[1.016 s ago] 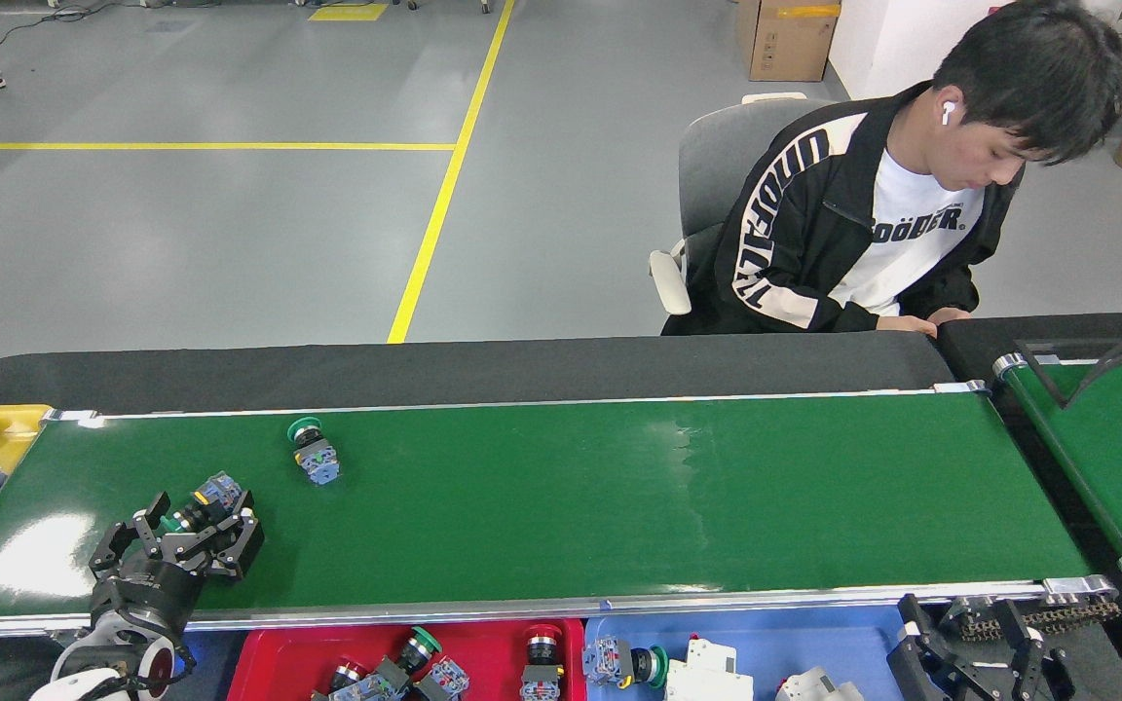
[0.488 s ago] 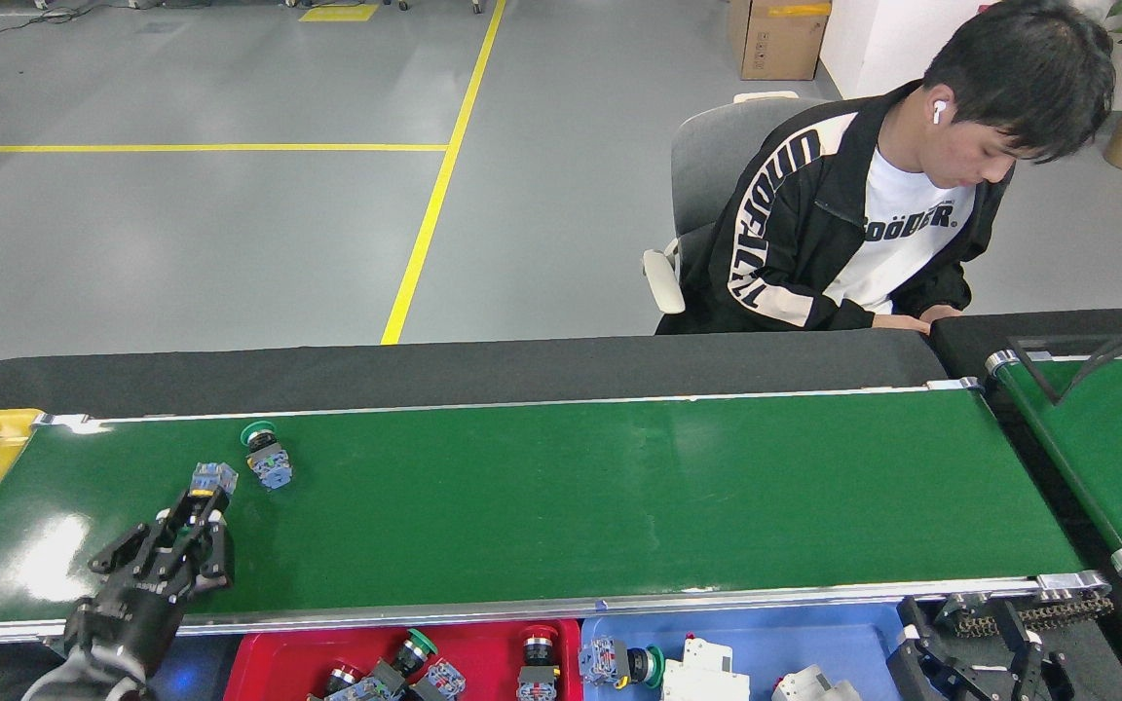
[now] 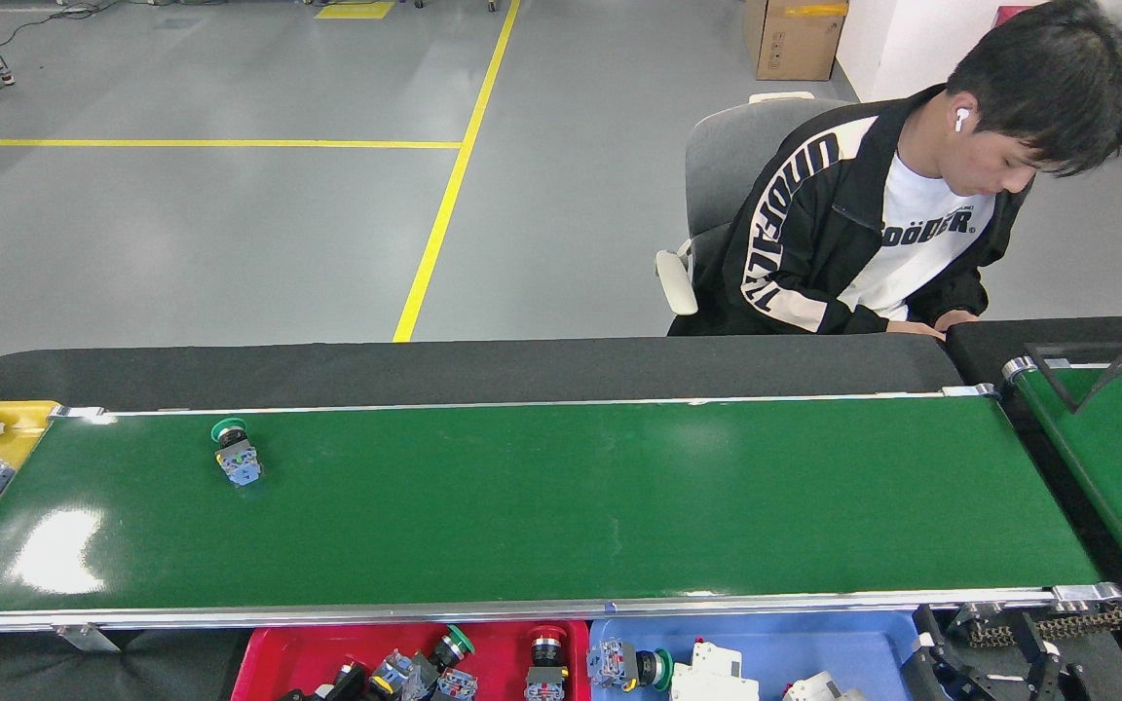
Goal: Pick switch part from conveyor to tray
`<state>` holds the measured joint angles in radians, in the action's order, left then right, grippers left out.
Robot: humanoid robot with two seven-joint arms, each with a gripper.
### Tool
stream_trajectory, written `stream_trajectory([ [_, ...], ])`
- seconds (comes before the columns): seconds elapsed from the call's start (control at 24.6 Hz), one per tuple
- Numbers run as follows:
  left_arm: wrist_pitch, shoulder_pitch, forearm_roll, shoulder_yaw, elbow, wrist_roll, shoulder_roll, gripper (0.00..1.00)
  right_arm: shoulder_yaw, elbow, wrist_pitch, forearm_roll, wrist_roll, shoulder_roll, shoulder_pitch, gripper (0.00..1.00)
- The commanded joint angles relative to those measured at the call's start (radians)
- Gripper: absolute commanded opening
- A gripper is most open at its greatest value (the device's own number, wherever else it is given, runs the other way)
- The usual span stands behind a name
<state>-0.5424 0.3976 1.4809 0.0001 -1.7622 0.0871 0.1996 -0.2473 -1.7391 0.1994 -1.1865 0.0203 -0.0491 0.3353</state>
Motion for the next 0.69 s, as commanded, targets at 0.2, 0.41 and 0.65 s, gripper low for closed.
stream_trajectory([
  [0.2,0.01,-0.019,-0.097,0.23,-0.005,-0.038,-0.072,1.0,-0.004,-0.013,-0.003,0.004,0.0,0.002,-0.004,0.99],
  [0.41,0.111,-0.125,-0.097,0.459,0.099,-0.142,-0.121,1.0,0.003,0.0,0.005,0.002,-0.003,-0.006,-0.055,0.99],
  [0.65,0.26,-0.233,-0.1,0.598,0.314,-0.156,-0.002,1.0,0.02,0.012,0.005,0.01,-0.028,0.008,-0.099,0.99],
])
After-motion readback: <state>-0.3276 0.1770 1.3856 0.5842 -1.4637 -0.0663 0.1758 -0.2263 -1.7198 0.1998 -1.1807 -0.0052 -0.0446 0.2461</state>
